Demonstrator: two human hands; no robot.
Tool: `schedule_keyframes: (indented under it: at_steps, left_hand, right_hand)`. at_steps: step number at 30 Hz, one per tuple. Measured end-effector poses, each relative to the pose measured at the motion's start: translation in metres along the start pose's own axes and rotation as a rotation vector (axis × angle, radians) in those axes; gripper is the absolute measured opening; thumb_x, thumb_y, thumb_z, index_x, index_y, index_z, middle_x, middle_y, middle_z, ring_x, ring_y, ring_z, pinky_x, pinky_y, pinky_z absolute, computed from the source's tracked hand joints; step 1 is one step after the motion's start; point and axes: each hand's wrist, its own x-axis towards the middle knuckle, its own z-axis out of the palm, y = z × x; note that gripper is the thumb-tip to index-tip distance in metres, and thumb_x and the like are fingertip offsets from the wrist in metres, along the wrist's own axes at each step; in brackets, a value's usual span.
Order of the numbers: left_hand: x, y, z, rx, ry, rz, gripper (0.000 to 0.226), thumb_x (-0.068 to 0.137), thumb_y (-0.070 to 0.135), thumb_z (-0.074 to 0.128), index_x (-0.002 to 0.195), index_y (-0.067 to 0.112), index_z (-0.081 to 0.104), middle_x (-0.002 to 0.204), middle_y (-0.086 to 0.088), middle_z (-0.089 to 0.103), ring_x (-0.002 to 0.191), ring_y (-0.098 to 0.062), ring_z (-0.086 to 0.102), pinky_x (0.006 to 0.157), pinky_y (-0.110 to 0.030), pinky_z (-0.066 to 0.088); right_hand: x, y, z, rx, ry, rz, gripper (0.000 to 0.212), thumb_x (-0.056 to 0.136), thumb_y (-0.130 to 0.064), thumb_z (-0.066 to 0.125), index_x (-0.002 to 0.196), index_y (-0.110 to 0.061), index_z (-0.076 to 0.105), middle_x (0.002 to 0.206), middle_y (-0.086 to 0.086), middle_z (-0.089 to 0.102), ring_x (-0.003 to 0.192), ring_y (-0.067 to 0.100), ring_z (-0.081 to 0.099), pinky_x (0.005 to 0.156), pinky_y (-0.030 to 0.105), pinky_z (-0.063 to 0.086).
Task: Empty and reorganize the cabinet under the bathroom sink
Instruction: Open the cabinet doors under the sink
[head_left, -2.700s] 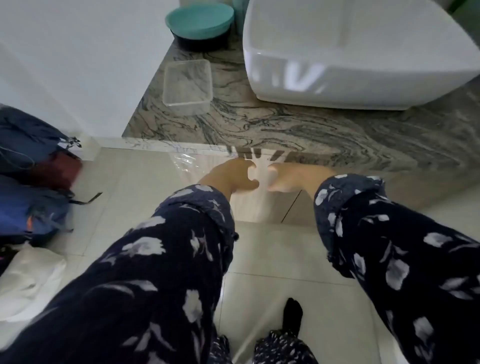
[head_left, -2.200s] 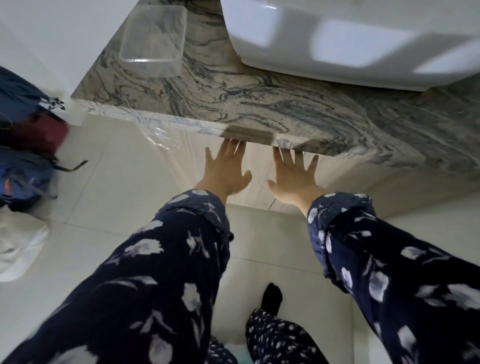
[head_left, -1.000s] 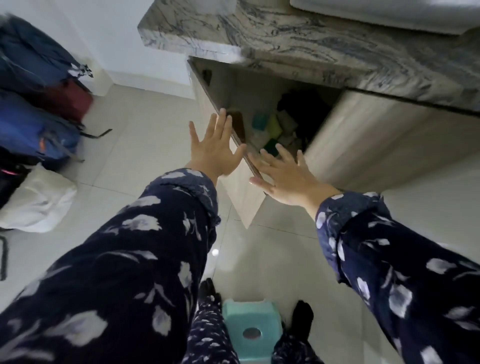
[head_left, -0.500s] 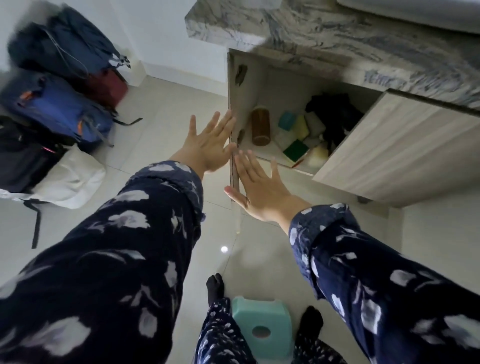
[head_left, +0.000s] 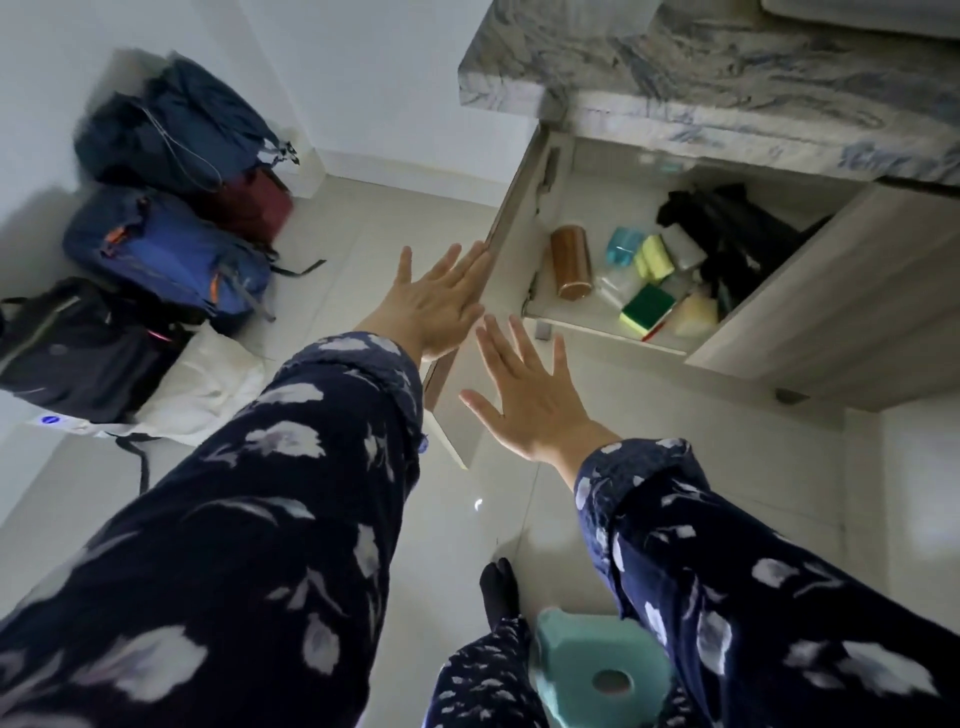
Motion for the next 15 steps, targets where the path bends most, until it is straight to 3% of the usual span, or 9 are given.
schedule_keyframes:
  at_steps: [5, 9, 15]
  left_hand:
    - [0.008, 0.016, -0.001, -0.017, 0.024, -0.116, 0.07, 0.1, 0.047, 0.02, 0.152, 0.012, -0.011, 0.16, -0.001, -0.016, 0.147, -0.016, -0.014, 0.117, -0.054, -0.006]
    - [0.028, 0.057, -0.017, -0.031, 0.052, -0.022, 0.068, 0.099, 0.034, 0.036, 0.153, 0.013, 0.0, 0.162, -0.001, -0.003, 0.148, -0.017, -0.008, 0.118, -0.051, -0.002]
    - [0.069, 0.132, -0.044, -0.224, 0.09, 0.09, 0.057, 0.094, 0.024, 0.049, 0.146, 0.014, 0.029, 0.152, -0.004, 0.033, 0.141, -0.024, 0.028, 0.114, -0.046, 0.023]
  right_hand:
    - [0.001, 0.031, -0.023, -0.039, -0.124, 0.106, 0.068, 0.1, -0.05, 0.022, 0.153, -0.019, -0.008, 0.16, -0.005, -0.016, 0.147, 0.019, -0.017, 0.118, 0.055, -0.005]
    - [-0.005, 0.069, -0.044, -0.03, -0.144, 0.228, 0.063, 0.101, -0.043, 0.027, 0.154, -0.021, -0.001, 0.162, -0.003, -0.005, 0.149, 0.02, -0.012, 0.118, 0.055, -0.001]
    - [-0.033, 0.151, -0.067, -0.015, -0.109, 0.407, 0.062, 0.1, -0.042, 0.032, 0.153, -0.023, 0.006, 0.162, 0.001, 0.0, 0.149, 0.022, -0.006, 0.118, 0.055, 0.008]
